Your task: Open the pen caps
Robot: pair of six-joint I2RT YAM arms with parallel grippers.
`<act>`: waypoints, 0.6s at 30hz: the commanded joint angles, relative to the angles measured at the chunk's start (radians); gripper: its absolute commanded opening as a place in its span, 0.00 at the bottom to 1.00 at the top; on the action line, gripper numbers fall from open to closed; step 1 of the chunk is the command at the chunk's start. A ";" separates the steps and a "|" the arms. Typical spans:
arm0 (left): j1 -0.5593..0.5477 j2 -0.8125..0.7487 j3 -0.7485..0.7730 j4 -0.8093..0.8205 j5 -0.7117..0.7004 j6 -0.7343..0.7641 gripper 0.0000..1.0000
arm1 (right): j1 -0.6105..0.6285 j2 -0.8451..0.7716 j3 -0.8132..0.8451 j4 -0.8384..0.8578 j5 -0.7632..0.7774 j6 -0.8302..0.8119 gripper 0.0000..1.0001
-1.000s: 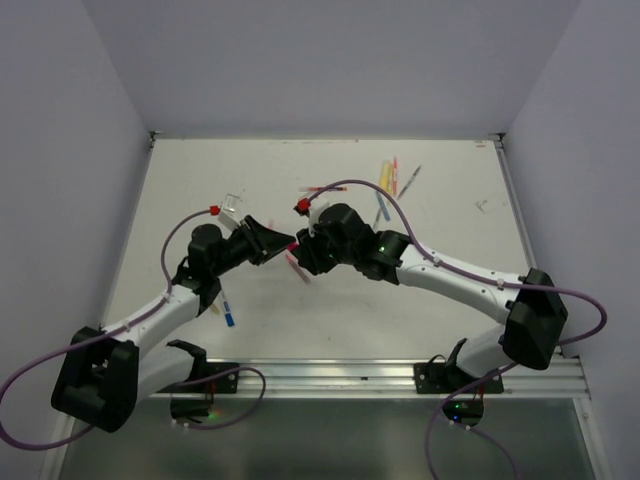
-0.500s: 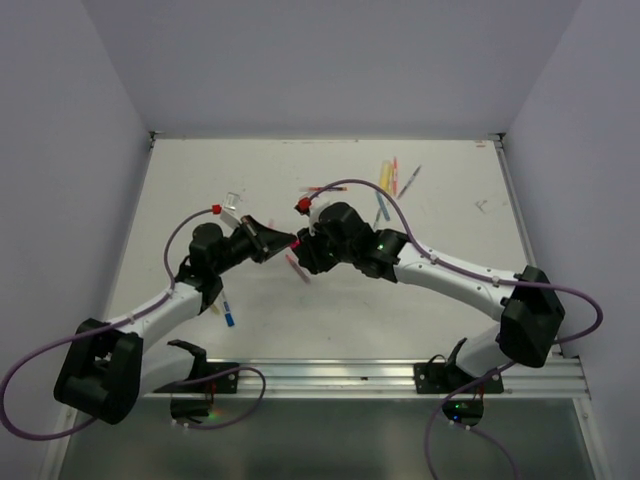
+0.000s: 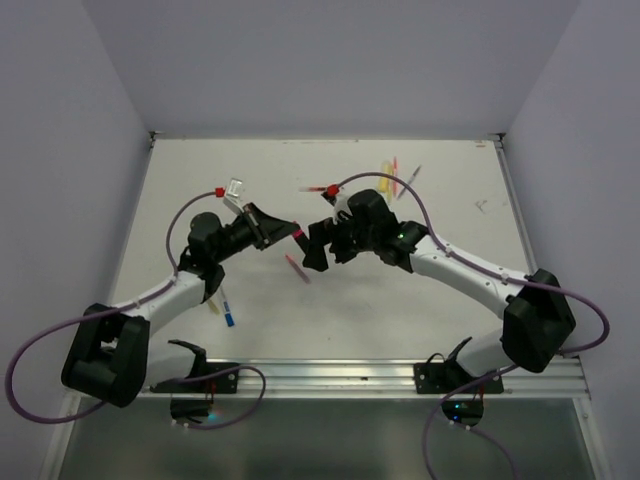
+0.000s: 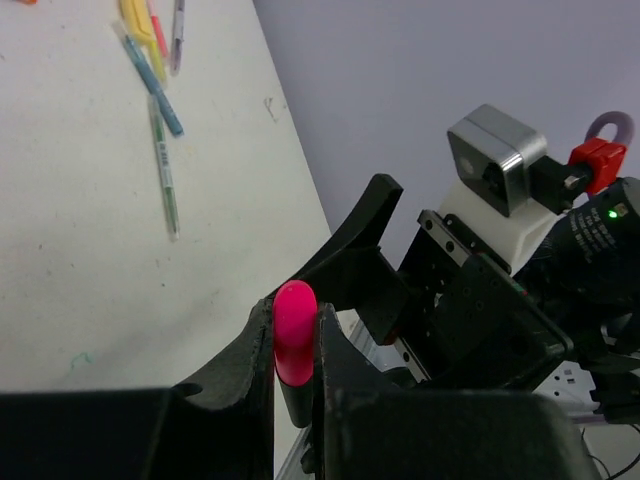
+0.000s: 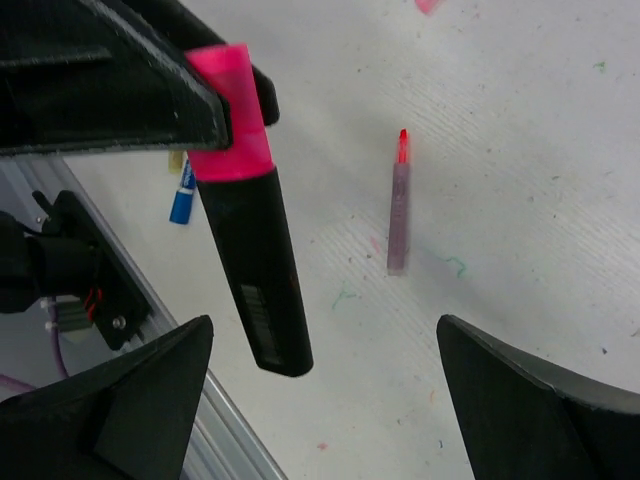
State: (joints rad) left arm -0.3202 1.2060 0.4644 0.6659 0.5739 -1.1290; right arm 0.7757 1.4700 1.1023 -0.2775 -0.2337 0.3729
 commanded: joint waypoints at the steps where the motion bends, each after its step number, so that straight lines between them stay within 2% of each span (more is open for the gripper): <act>1: 0.035 0.049 0.071 0.110 0.145 0.093 0.00 | -0.047 -0.069 -0.074 0.107 -0.235 -0.028 0.99; 3: 0.044 0.066 0.104 0.094 0.182 0.118 0.00 | -0.062 -0.079 -0.100 0.145 -0.294 -0.029 0.99; 6: 0.053 0.090 0.115 0.073 0.222 0.140 0.00 | -0.096 -0.065 -0.142 0.245 -0.409 0.036 0.91; 7: 0.056 0.095 0.112 0.083 0.224 0.132 0.00 | -0.104 -0.056 -0.154 0.336 -0.456 0.062 0.88; 9: 0.058 0.099 0.106 0.103 0.233 0.124 0.00 | -0.107 -0.042 -0.173 0.417 -0.496 0.116 0.79; 10: 0.056 0.104 0.102 0.115 0.234 0.104 0.00 | -0.107 -0.016 -0.176 0.493 -0.515 0.139 0.77; 16: 0.058 0.110 0.068 0.208 0.247 0.046 0.00 | -0.107 0.061 -0.160 0.672 -0.553 0.233 0.65; 18: 0.058 0.115 0.057 0.239 0.250 0.012 0.00 | -0.107 0.087 -0.162 0.733 -0.572 0.274 0.51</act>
State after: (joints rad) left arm -0.2695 1.3148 0.5396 0.7872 0.7910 -1.0668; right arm 0.6693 1.5326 0.9291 0.2680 -0.7349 0.5583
